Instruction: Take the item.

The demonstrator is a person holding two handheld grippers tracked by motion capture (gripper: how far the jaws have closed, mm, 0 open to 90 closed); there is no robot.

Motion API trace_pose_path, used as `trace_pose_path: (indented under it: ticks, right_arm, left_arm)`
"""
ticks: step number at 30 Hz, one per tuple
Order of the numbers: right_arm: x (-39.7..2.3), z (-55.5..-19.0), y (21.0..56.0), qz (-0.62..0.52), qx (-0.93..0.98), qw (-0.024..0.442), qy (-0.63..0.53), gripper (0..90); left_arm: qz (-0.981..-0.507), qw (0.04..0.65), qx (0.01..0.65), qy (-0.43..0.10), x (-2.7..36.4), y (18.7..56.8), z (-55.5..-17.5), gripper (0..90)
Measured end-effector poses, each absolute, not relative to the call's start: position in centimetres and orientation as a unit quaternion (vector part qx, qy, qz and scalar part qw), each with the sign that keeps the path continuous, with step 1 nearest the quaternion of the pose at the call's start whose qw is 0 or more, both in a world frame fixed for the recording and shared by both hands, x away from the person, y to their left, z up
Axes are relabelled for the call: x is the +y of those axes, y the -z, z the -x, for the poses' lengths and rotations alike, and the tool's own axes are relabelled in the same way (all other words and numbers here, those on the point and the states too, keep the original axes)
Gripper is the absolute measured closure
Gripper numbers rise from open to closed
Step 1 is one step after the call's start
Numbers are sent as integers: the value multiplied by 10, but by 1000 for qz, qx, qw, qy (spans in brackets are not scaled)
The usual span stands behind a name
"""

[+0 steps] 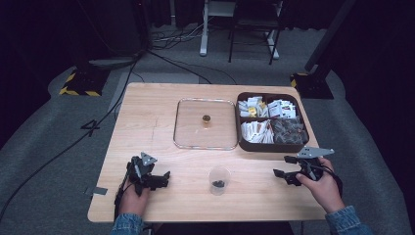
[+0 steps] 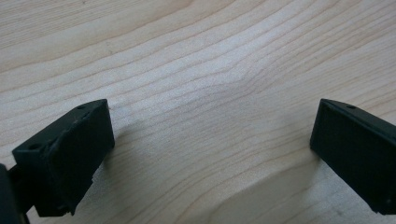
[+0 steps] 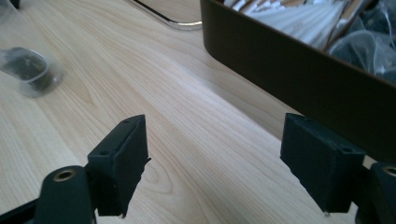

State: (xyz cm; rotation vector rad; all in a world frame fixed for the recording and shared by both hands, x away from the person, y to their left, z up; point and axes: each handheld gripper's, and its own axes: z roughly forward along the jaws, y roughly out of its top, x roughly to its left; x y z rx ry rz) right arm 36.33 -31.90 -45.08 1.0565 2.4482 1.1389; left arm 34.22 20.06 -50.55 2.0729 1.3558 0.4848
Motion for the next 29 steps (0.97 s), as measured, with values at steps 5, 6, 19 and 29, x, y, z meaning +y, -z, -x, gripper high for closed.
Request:
trace_pose_path:
  ticks: [5,6,19,29]
  right_arm:
    - [-325,-364,464,-372,838,119,-382,231]
    - [-325,-364,466,-375,837,120,-381,231]
    - [-330,-361,497,-385,840,128,-360,196]
    - [-327,-357,504,-371,838,166,-364,148]
  left_arm:
    - [-783,304,512,-183,201,505,-342,1]
    - [-782,304,512,-183,201,506,-342,0]
    - [-782,304,512,-183,201,506,-342,0]
    - [-783,304,512,-183,201,505,-342,1]
